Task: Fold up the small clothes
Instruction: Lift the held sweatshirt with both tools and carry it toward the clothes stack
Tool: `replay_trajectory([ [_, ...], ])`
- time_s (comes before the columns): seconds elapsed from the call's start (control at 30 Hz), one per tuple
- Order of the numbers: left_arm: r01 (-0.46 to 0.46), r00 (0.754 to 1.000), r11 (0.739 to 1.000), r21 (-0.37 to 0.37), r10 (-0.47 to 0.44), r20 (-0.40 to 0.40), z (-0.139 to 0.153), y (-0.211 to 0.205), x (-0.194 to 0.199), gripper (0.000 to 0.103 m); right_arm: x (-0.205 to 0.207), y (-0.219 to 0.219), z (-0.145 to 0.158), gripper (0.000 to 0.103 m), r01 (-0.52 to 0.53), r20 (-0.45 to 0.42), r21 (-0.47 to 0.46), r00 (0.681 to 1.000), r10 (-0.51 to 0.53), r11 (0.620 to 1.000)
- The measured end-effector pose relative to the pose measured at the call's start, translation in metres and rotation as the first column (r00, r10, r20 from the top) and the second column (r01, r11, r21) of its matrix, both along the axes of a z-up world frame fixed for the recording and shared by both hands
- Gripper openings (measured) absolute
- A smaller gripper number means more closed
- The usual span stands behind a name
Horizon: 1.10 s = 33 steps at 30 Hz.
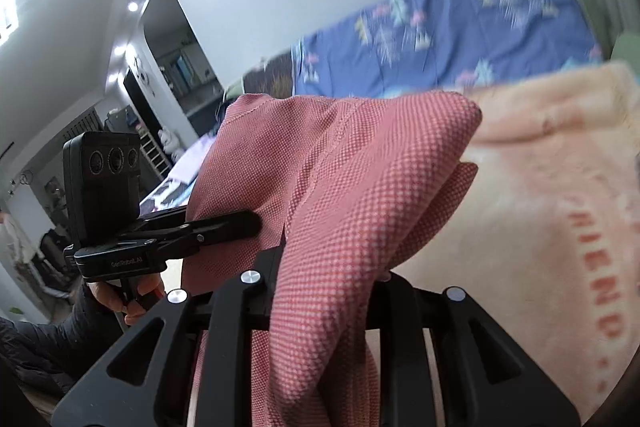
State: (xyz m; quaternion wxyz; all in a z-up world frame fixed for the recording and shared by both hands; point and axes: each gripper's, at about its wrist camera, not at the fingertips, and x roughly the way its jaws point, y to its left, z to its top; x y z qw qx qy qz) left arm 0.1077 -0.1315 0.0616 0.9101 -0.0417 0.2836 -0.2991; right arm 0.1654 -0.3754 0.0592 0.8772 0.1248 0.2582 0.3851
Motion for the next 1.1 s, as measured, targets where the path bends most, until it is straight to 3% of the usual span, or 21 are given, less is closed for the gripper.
replay_trajectory([
  [0.2,0.058,0.995,0.997,0.045,-0.061,0.077,0.027,-0.033,-0.021,0.028,-0.03,-0.033,0.016,0.021,0.065,0.045,0.013,0.997,-0.065,0.998],
  [0.53,0.17,0.977,0.98,0.105,-0.182,0.114,0.048,-0.109,-0.023,0.028,-0.063,-0.103,0.024,0.021,0.204,0.081,0.025,0.975,-0.205,0.979],
  [0.83,0.263,0.944,0.952,0.157,-0.288,0.163,0.059,-0.184,-0.014,0.028,-0.092,-0.164,0.031,0.021,0.361,0.132,0.017,0.924,-0.36,0.933],
  [1.1,0.322,0.914,0.926,0.197,-0.358,0.19,0.067,-0.235,-0.005,0.028,-0.107,-0.191,0.037,0.021,0.472,0.176,-0.004,0.868,-0.464,0.882],
])
